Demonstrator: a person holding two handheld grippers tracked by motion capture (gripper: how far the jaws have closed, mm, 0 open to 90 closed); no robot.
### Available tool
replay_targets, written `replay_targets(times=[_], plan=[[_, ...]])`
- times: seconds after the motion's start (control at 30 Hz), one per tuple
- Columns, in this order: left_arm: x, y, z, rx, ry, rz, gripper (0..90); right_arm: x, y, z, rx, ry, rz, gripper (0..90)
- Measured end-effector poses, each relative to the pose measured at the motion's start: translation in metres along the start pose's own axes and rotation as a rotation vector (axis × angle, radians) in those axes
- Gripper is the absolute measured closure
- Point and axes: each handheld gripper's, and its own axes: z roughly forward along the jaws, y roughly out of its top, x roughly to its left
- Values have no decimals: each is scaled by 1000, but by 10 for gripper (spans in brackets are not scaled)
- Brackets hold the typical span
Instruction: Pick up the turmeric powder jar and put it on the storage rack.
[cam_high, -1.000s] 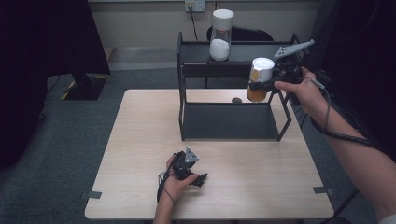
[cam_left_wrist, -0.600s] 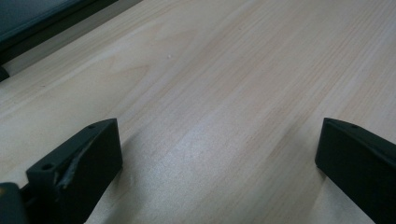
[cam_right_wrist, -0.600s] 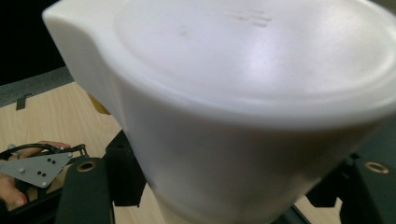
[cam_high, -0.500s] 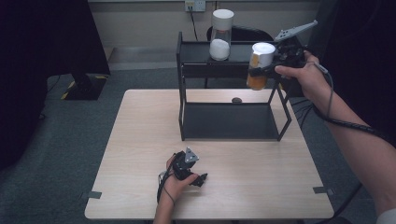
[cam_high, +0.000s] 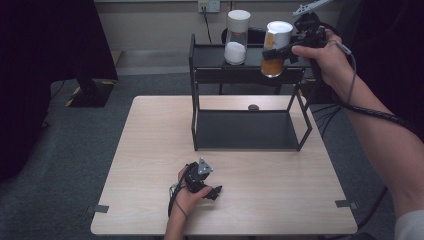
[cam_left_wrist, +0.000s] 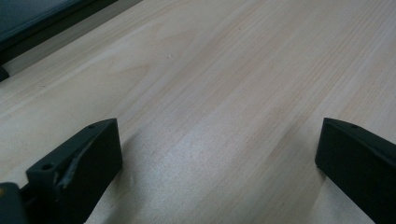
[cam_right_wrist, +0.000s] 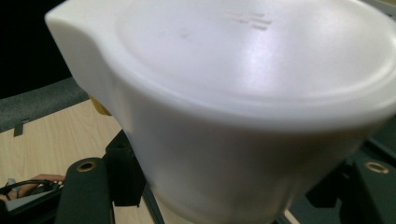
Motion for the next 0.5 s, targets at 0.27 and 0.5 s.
replay_targets(times=[0.27, 0.5], plan=[[0, 0, 0, 0, 0, 0, 0, -9, 17, 8, -6, -30, 19, 308], [0, 0, 0, 0, 0, 0, 0, -21, 22, 20, -23, -59, 49, 307]])
